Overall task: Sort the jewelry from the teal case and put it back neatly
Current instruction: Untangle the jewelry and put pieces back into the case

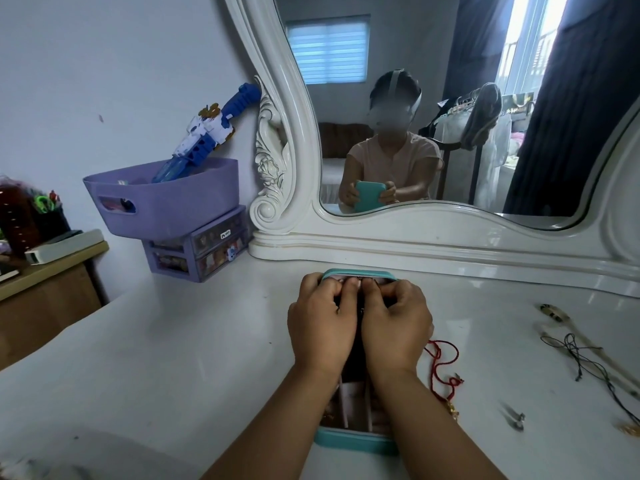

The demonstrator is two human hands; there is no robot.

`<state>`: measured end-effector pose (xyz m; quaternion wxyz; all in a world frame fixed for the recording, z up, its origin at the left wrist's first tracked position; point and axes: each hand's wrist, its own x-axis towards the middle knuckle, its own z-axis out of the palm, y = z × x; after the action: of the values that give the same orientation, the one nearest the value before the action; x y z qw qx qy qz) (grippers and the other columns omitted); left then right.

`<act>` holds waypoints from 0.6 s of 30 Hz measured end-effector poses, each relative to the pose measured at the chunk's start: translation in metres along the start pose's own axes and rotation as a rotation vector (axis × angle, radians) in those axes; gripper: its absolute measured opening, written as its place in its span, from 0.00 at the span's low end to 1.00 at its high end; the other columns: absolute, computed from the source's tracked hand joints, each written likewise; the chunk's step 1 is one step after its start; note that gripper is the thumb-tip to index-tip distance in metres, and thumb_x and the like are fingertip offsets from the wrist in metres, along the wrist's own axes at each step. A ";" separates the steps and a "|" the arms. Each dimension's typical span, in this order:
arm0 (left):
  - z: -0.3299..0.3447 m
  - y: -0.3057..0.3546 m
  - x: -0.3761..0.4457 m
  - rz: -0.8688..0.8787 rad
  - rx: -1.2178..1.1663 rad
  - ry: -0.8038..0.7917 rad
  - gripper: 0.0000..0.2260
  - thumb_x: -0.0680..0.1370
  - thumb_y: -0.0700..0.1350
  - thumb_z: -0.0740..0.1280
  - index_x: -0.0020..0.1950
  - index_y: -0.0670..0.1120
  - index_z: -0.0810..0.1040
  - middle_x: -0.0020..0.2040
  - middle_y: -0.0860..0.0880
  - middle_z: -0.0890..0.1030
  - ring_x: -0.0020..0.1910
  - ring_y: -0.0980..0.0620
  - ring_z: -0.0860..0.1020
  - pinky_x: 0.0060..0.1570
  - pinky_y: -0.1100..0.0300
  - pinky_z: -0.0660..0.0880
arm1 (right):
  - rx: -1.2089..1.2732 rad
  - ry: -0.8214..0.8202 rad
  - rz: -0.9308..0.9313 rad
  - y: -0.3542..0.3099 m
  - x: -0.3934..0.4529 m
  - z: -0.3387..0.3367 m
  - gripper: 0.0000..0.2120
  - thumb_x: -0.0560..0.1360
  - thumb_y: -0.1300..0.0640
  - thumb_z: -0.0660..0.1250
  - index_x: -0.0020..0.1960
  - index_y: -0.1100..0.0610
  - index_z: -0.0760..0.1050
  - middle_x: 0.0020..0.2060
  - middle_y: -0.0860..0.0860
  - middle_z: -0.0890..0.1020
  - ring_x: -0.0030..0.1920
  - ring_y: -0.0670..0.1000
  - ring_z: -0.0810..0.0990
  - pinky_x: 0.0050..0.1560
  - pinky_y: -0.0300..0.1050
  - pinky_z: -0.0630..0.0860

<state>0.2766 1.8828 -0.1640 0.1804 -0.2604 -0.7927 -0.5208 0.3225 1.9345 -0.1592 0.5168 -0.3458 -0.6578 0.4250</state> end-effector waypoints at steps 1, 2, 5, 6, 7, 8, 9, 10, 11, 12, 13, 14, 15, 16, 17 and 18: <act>0.001 -0.001 0.000 -0.013 -0.004 -0.014 0.15 0.75 0.56 0.60 0.42 0.47 0.81 0.49 0.51 0.78 0.41 0.47 0.79 0.44 0.55 0.75 | -0.012 -0.004 0.003 0.000 0.000 0.000 0.12 0.71 0.54 0.68 0.32 0.56 0.71 0.35 0.51 0.79 0.36 0.51 0.76 0.52 0.59 0.73; 0.001 -0.001 0.000 -0.032 -0.011 -0.025 0.14 0.76 0.54 0.62 0.41 0.46 0.80 0.49 0.50 0.78 0.42 0.47 0.79 0.44 0.55 0.75 | -0.024 -0.010 0.008 -0.001 0.001 -0.001 0.12 0.70 0.54 0.68 0.31 0.56 0.71 0.35 0.51 0.78 0.36 0.51 0.76 0.52 0.59 0.73; 0.002 -0.001 0.002 -0.087 -0.056 -0.023 0.12 0.74 0.49 0.67 0.32 0.46 0.75 0.46 0.49 0.77 0.41 0.46 0.78 0.44 0.53 0.75 | -0.031 -0.022 0.012 -0.001 0.002 -0.002 0.12 0.68 0.57 0.69 0.29 0.56 0.69 0.34 0.49 0.76 0.36 0.51 0.75 0.52 0.59 0.72; 0.002 -0.001 0.003 -0.100 -0.073 -0.024 0.14 0.73 0.48 0.68 0.28 0.48 0.73 0.44 0.49 0.76 0.40 0.46 0.78 0.44 0.53 0.75 | -0.028 -0.026 0.008 -0.001 0.002 -0.002 0.13 0.68 0.58 0.69 0.28 0.55 0.68 0.34 0.47 0.75 0.36 0.51 0.74 0.52 0.59 0.72; 0.001 0.000 0.003 -0.112 -0.086 -0.032 0.15 0.73 0.47 0.68 0.27 0.50 0.71 0.43 0.49 0.75 0.40 0.46 0.78 0.45 0.52 0.75 | -0.026 -0.033 0.003 -0.001 0.002 -0.003 0.14 0.67 0.59 0.69 0.27 0.53 0.67 0.34 0.46 0.73 0.36 0.51 0.74 0.53 0.59 0.72; 0.001 0.000 0.004 -0.123 -0.096 -0.045 0.16 0.72 0.47 0.68 0.26 0.51 0.69 0.42 0.49 0.74 0.40 0.46 0.78 0.45 0.52 0.75 | -0.026 -0.041 -0.003 0.000 0.002 -0.004 0.15 0.67 0.60 0.70 0.27 0.52 0.66 0.34 0.45 0.73 0.36 0.51 0.74 0.53 0.59 0.72; 0.001 -0.001 0.004 -0.128 -0.106 -0.057 0.17 0.72 0.46 0.69 0.25 0.52 0.69 0.41 0.49 0.74 0.39 0.46 0.77 0.46 0.52 0.75 | -0.027 -0.048 -0.012 0.000 0.003 -0.004 0.16 0.66 0.60 0.70 0.26 0.52 0.65 0.34 0.44 0.72 0.36 0.50 0.74 0.53 0.59 0.72; 0.001 -0.001 0.005 -0.126 -0.114 -0.068 0.17 0.72 0.46 0.69 0.24 0.52 0.68 0.41 0.49 0.73 0.39 0.46 0.77 0.46 0.52 0.75 | -0.029 -0.054 -0.024 0.001 0.003 -0.005 0.16 0.66 0.61 0.70 0.26 0.52 0.65 0.34 0.44 0.72 0.36 0.49 0.74 0.53 0.58 0.72; 0.000 -0.002 0.005 -0.119 -0.117 -0.079 0.17 0.71 0.45 0.69 0.24 0.52 0.68 0.40 0.49 0.72 0.39 0.47 0.77 0.45 0.52 0.75 | -0.032 -0.060 -0.039 0.002 0.003 -0.006 0.16 0.66 0.62 0.70 0.26 0.52 0.65 0.35 0.44 0.72 0.36 0.48 0.74 0.53 0.58 0.72; 0.000 -0.003 0.005 -0.108 -0.113 -0.090 0.17 0.71 0.45 0.69 0.24 0.52 0.69 0.39 0.50 0.72 0.38 0.48 0.76 0.44 0.54 0.74 | -0.033 -0.068 -0.055 0.003 0.003 -0.006 0.17 0.66 0.62 0.70 0.26 0.51 0.65 0.35 0.44 0.72 0.35 0.46 0.73 0.53 0.59 0.72; -0.001 -0.005 0.005 -0.092 -0.109 -0.108 0.16 0.71 0.46 0.69 0.25 0.52 0.69 0.38 0.50 0.71 0.37 0.49 0.76 0.42 0.56 0.73 | -0.035 -0.079 -0.072 0.005 0.004 -0.007 0.18 0.66 0.62 0.70 0.25 0.51 0.65 0.35 0.44 0.72 0.35 0.44 0.73 0.53 0.59 0.72; -0.002 -0.007 0.005 -0.075 -0.112 -0.128 0.15 0.72 0.46 0.69 0.26 0.52 0.70 0.38 0.50 0.70 0.36 0.51 0.75 0.41 0.59 0.71 | -0.042 -0.095 -0.088 0.006 0.004 -0.009 0.18 0.66 0.62 0.71 0.25 0.50 0.65 0.36 0.44 0.72 0.35 0.43 0.73 0.54 0.58 0.72; -0.003 -0.009 0.004 -0.057 -0.119 -0.150 0.14 0.72 0.46 0.69 0.27 0.50 0.71 0.38 0.50 0.70 0.36 0.54 0.74 0.39 0.61 0.70 | -0.058 -0.117 -0.104 0.008 0.005 -0.011 0.18 0.66 0.61 0.71 0.25 0.50 0.66 0.36 0.43 0.72 0.35 0.43 0.73 0.53 0.58 0.73; -0.004 -0.011 0.004 -0.037 -0.128 -0.169 0.13 0.72 0.46 0.70 0.28 0.49 0.73 0.37 0.49 0.71 0.36 0.55 0.73 0.38 0.64 0.69 | -0.076 -0.143 -0.120 0.009 0.005 -0.014 0.17 0.66 0.60 0.72 0.26 0.50 0.67 0.36 0.43 0.72 0.36 0.43 0.74 0.53 0.56 0.73; -0.006 -0.014 0.005 -0.015 -0.134 -0.183 0.12 0.72 0.46 0.70 0.29 0.48 0.74 0.37 0.49 0.71 0.36 0.56 0.73 0.36 0.68 0.67 | -0.094 -0.174 -0.132 0.011 0.007 -0.016 0.15 0.66 0.59 0.73 0.26 0.51 0.70 0.36 0.43 0.73 0.36 0.42 0.74 0.53 0.54 0.73; -0.008 -0.016 0.005 0.005 -0.138 -0.195 0.12 0.72 0.47 0.70 0.30 0.47 0.75 0.37 0.48 0.71 0.37 0.56 0.73 0.36 0.71 0.66 | -0.113 -0.213 -0.137 0.012 0.008 -0.020 0.12 0.66 0.58 0.73 0.28 0.51 0.73 0.37 0.44 0.73 0.36 0.41 0.74 0.53 0.52 0.73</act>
<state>0.2632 1.8714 -0.1695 0.0854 -0.3238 -0.7680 -0.5459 0.3399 1.9506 -0.1649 0.4516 -0.2817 -0.7539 0.3851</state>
